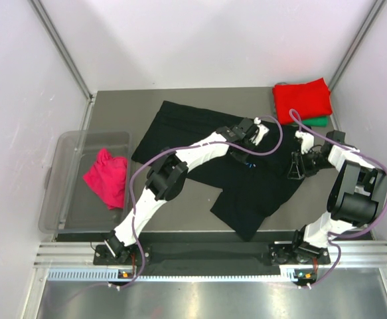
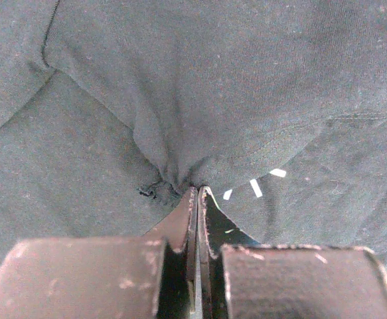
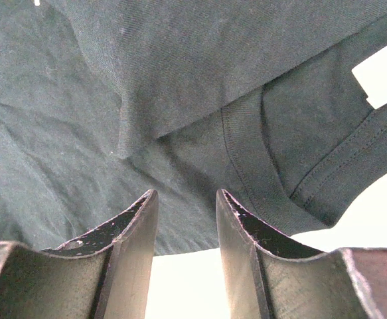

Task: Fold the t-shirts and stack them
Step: Fold the tshirt

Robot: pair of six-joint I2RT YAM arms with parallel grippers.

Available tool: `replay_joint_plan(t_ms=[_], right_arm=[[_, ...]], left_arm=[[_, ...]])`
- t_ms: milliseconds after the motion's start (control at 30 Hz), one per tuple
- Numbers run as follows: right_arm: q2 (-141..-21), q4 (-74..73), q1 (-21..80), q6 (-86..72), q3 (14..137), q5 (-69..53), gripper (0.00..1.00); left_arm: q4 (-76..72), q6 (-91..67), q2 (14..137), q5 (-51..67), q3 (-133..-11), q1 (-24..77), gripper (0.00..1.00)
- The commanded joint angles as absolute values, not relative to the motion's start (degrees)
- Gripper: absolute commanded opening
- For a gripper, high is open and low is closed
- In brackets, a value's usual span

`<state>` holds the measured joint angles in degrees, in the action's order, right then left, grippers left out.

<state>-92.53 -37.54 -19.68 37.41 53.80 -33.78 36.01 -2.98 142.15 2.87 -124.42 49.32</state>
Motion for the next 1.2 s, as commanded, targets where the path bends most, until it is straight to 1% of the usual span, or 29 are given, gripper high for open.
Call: replay_joint_plan(t_ms=[0,233,300,567,667,700,767,900,1000,1067,1133,1167], right_arm=[[-92.9,-37.9,-20.1,38.3,56.4,-35.5,0.41],[-93.1,-37.9,-20.2,38.2,56.6,-35.5,0.41],[-93.1,-37.9,-20.1,38.2,56.5,-35.5,0.4],[-93.2,-37.9,-20.1,38.2,56.6,-35.4,0.4],[-93.3,-37.8,-20.1,38.2,56.6,-35.5,0.4],[-93.3,-37.8,-20.1,38.2,56.5,-35.5,0.4],[-93.1,-37.9,-20.1,38.2,56.5,-35.5,0.4],[-90.0,-39.0,-20.3,40.2,56.3,-36.4,0.4],[-82.5,-40.8,-20.0,45.5,54.9,-39.2,0.41],[-76.2,-43.4,-19.3,48.6,53.9,-40.4,0.42],[-70.1,-46.5,-16.7,53.7,52.7,-40.7,0.42],[-68.2,-46.8,-13.4,54.6,52.1,-40.0,0.43]], left_arm=[[37.7,-1.1,139.1,0.5,-125.7,49.1,0.0],[38.2,-0.5,137.8,0.5,-125.7,49.1,0.0],[38.0,-0.5,137.2,-1.8,-125.8,49.0,0.0],[38.4,1.6,135.8,-2.6,-126.1,49.1,0.0],[38.7,1.9,135.3,-1.7,-126.1,49.1,0.22],[38.8,2.3,135.0,-1.4,-126.1,49.1,0.32],[39.2,2.4,134.5,-1.0,-126.1,49.1,0.38],[40.6,4.6,131.0,-1.1,-125.9,49.1,0.41],[38.4,7.5,125.2,-7.8,-122.6,48.9,0.49],[36.3,9.4,121.8,-10.2,-117.7,47.5,0.56],[34.3,10.1,117.4,-9.5,-113.7,45.5,0.59],[34.5,9.7,116.4,-8.3,-112.9,42.6,0.6]])
